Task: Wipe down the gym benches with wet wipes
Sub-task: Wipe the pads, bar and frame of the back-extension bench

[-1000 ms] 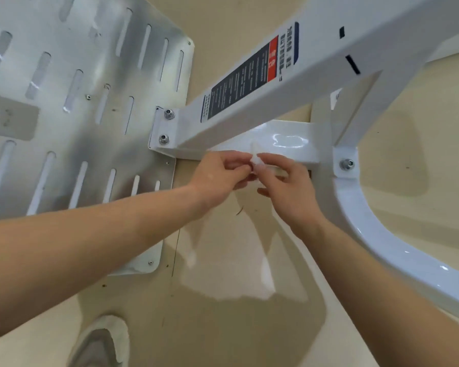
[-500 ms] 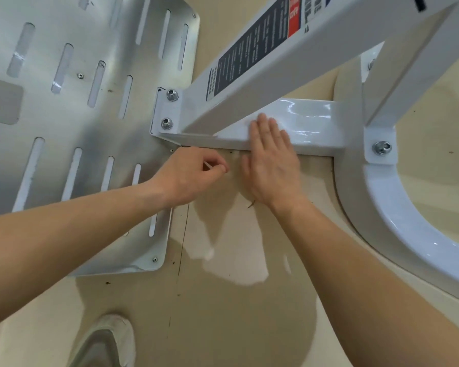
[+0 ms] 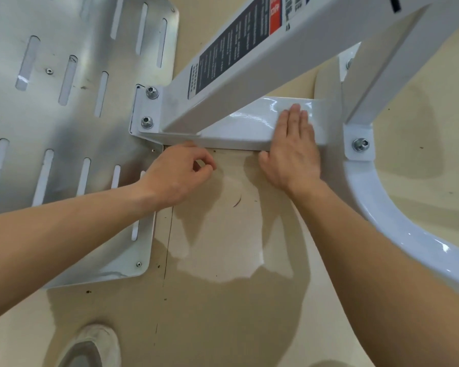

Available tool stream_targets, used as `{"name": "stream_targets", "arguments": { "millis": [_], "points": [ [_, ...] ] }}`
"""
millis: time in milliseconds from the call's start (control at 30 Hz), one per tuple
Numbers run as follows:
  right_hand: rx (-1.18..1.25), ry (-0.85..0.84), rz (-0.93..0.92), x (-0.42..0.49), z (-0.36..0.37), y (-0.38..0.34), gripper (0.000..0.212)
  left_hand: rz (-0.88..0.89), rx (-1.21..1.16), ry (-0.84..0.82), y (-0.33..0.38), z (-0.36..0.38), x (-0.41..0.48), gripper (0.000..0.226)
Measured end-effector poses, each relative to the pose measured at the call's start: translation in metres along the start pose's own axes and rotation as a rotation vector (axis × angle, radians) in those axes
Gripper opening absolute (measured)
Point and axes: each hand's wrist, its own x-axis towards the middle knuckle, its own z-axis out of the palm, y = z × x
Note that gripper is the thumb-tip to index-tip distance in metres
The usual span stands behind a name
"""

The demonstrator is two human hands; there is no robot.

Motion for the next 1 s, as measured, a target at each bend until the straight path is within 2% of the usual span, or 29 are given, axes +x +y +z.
{"name": "stream_targets", "arguments": {
  "millis": [100, 367, 467, 633, 733, 800, 933, 1000],
  "points": [
    [0.009, -0.047, -0.234, 0.022, -0.017, -0.011, 0.082, 0.001, 0.015, -0.005, -0.006, -0.002, -0.003, 0.015],
    [-0.127, -0.051, -0.586, -0.002, -0.004, -0.033, 0.091, -0.032, 0.059, 0.025, -0.016, -0.008, -0.009, 0.015],
    [-0.128, -0.097, -0.494, -0.013, -0.008, -0.01, 0.089, -0.046, 0.037, 0.011, -0.016, -0.006, -0.01, 0.015],
    [-0.052, -0.092, -0.037, 0.01, -0.02, 0.008, 0.089, -0.089, 0.057, -0.029, -0.017, -0.001, -0.009, 0.015],
    [0.052, -0.06, 0.137, 0.012, -0.018, 0.002, 0.087, -0.085, 0.06, -0.034, -0.018, -0.002, -0.009, 0.015],
    [0.03, -0.008, 0.128, -0.005, -0.008, -0.001, 0.088, -0.082, 0.055, -0.031, -0.02, -0.002, -0.01, 0.014],
    [-0.032, -0.008, -0.17, -0.028, 0.001, 0.002, 0.087, -0.093, 0.062, -0.03, -0.023, -0.002, -0.01, 0.014],
    [-0.091, -0.018, -0.18, -0.011, -0.007, 0.007, 0.085, -0.096, 0.062, -0.032, -0.02, -0.002, -0.01, 0.015]
  ]
}}
